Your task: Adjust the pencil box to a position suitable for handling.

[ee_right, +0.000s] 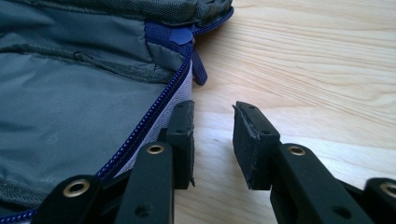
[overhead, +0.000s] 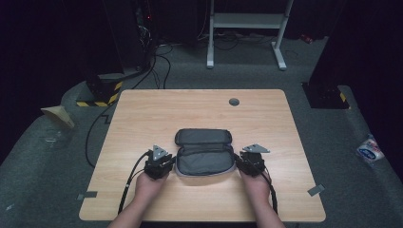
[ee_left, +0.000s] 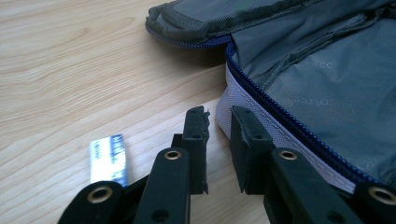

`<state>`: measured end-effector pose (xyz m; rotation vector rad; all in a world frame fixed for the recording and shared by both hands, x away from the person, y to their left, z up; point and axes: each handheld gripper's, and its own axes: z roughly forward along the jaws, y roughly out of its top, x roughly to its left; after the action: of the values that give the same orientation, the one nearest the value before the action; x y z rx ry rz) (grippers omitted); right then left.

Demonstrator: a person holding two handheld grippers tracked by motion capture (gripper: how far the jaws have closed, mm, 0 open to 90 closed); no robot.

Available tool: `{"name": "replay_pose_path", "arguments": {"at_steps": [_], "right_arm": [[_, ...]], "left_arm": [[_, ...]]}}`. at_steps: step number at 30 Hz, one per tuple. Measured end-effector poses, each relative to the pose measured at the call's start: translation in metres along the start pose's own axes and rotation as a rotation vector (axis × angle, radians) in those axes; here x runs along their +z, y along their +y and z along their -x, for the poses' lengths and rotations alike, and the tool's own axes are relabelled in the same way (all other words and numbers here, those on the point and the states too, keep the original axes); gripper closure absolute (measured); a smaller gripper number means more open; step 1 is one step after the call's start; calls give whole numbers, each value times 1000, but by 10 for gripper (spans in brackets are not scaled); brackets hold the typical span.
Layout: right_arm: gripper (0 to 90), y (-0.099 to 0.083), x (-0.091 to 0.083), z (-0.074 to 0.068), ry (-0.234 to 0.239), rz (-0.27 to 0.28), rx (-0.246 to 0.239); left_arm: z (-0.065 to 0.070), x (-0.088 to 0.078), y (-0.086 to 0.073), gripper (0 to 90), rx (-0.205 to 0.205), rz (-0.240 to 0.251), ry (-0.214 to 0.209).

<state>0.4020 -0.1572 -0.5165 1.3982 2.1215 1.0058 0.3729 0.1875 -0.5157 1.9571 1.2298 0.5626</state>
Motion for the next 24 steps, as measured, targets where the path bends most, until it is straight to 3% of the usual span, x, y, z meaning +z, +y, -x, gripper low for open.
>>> {"name": "replay_pose_path", "arguments": {"at_steps": [6,14,19,24], "right_arm": [[681,6,3,-13,18,-2,-15],[677,6,5,-20,30,-2,-17],[623,5,3,-18,23,0,-18],[602,-1,-8,-7,12,16,-5]], "left_arm": [[-9,-5,-3,761,-10,0,15],[-15,-6,-5,760,-18,2,26],[-17,-7,-5,737,-22,5,26],[-22,-17,-5,738,-8,35,40]]}}
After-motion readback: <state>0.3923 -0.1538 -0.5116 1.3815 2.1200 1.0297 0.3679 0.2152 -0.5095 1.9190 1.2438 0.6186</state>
